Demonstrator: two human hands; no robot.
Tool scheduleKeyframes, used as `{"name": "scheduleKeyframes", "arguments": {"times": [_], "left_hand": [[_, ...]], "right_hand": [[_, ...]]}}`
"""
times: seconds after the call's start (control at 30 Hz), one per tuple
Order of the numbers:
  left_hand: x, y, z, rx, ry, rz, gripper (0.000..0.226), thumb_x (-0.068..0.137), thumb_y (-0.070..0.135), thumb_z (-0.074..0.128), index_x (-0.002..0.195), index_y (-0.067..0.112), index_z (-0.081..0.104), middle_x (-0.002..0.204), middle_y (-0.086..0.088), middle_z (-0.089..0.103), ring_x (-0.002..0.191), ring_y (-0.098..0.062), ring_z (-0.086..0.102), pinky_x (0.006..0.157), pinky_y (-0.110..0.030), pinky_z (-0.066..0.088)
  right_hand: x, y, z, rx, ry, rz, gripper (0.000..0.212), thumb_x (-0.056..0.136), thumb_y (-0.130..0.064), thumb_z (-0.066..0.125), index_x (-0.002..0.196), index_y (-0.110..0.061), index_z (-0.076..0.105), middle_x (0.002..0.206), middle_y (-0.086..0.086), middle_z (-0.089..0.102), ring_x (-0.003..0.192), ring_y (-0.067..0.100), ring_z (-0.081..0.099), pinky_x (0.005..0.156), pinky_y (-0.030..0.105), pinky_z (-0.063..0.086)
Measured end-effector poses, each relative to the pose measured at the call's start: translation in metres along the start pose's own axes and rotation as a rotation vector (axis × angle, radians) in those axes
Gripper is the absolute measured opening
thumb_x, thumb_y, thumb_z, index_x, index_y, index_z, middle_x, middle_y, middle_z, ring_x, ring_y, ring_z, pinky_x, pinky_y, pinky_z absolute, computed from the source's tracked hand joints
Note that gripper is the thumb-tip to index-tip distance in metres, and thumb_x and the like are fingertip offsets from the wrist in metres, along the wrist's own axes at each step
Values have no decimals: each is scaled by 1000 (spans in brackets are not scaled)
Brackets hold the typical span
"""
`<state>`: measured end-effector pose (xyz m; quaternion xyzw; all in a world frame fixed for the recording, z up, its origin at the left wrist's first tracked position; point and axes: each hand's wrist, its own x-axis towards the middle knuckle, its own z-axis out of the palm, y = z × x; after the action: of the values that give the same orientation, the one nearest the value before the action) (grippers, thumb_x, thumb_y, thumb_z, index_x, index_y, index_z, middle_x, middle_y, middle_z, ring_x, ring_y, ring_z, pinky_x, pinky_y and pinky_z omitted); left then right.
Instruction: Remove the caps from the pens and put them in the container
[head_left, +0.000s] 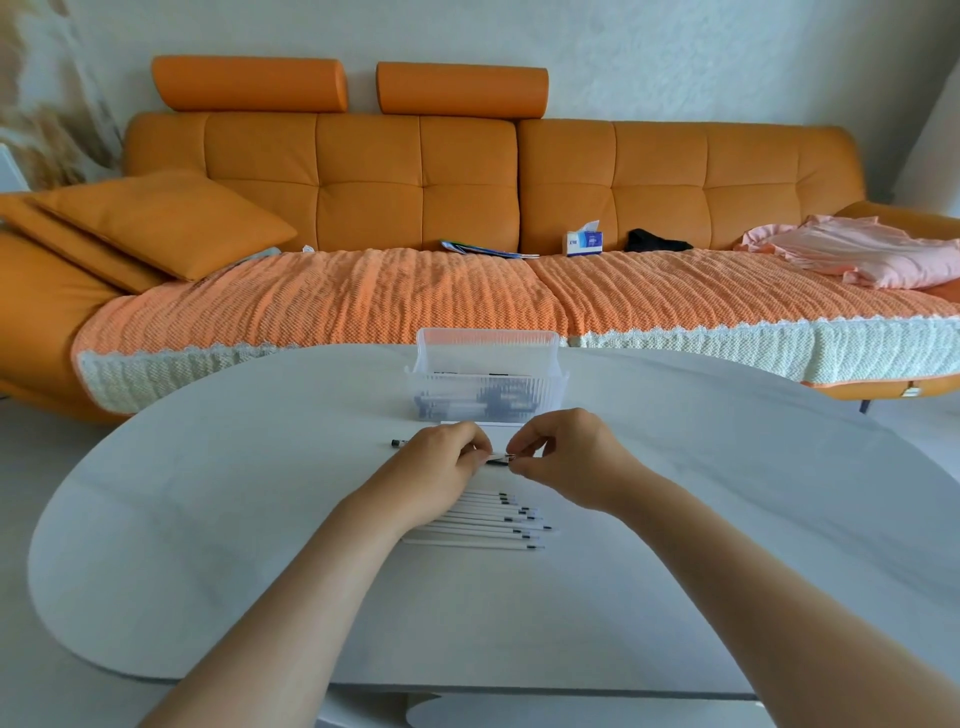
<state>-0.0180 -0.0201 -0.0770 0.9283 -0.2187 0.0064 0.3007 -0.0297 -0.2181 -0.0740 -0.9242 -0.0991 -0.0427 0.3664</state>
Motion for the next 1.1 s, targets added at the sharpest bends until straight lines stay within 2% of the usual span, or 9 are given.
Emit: {"name": "scheduleKeyframes", "arguments": {"times": [0.2,0.3,0.37,0.5,0.6,0.7,0.8,0.93,1.1], "left_hand": [[-2,0,-4,-33,-5,4,14,96,27,54,87,35,62,87,18,60,83,-3,56,71,-24,43],[-4,1,-4,-42,-8,4,17,96,27,55,83,37,61,85,17,60,80,-4,56,68,-24,41],[-4,0,-5,-52,3,2,18,96,28,55,81,37,60,84,16,60,79,-3,56,67,-23,40],[-6,2,-3,-57,22,7,27,97,26,54,73,38,55,78,16,57,70,0,52,62,-20,35],[-8,1,2,-73,48,43,25,97,22,53,75,34,55,82,14,59,80,0,53,69,-19,38],[-8,-2,2,-71,73,81,22,96,19,54,78,30,57,84,13,60,85,-1,54,75,-21,43],[-8,-6,1,-31,61,98,17,96,22,56,82,30,60,86,14,60,84,-3,54,77,-25,45],[-8,-11,4,96,55,98,12,96,28,57,98,25,67,93,14,59,89,-6,54,79,-26,45],[-8,-11,8,185,54,116,9,93,33,59,96,31,68,88,16,52,89,-4,45,72,-25,38]], "right_hand": [[-2,-2,0,-5,-20,14,9,83,-23,77,84,-32,76,84,-16,70,61,-10,54,58,8,37],[-3,-3,0,-77,-1,21,7,83,-33,77,89,-35,75,84,-17,68,67,-1,56,64,17,44],[-3,-3,-1,-112,30,29,7,82,-39,77,83,-35,71,83,-17,68,66,2,55,64,22,47],[-4,-4,1,-162,29,-6,12,84,-42,73,78,-33,69,83,-17,68,62,-1,52,61,20,40],[-4,-4,0,-93,20,-8,14,85,-40,73,77,-30,70,75,-17,66,59,3,51,60,23,44],[-5,-4,-1,-20,-18,6,16,87,-36,72,74,-27,69,60,-24,59,53,1,50,56,19,42],[-4,-5,3,-69,-63,23,14,86,-40,71,78,-30,71,72,-16,65,59,3,54,62,26,48],[-1,-8,4,-143,-41,29,23,82,-53,71,100,-38,71,91,-17,65,85,6,61,78,26,51],[6,-5,11,-222,13,42,20,96,-41,56,106,-36,72,106,-16,62,99,10,60,87,32,50]]}}
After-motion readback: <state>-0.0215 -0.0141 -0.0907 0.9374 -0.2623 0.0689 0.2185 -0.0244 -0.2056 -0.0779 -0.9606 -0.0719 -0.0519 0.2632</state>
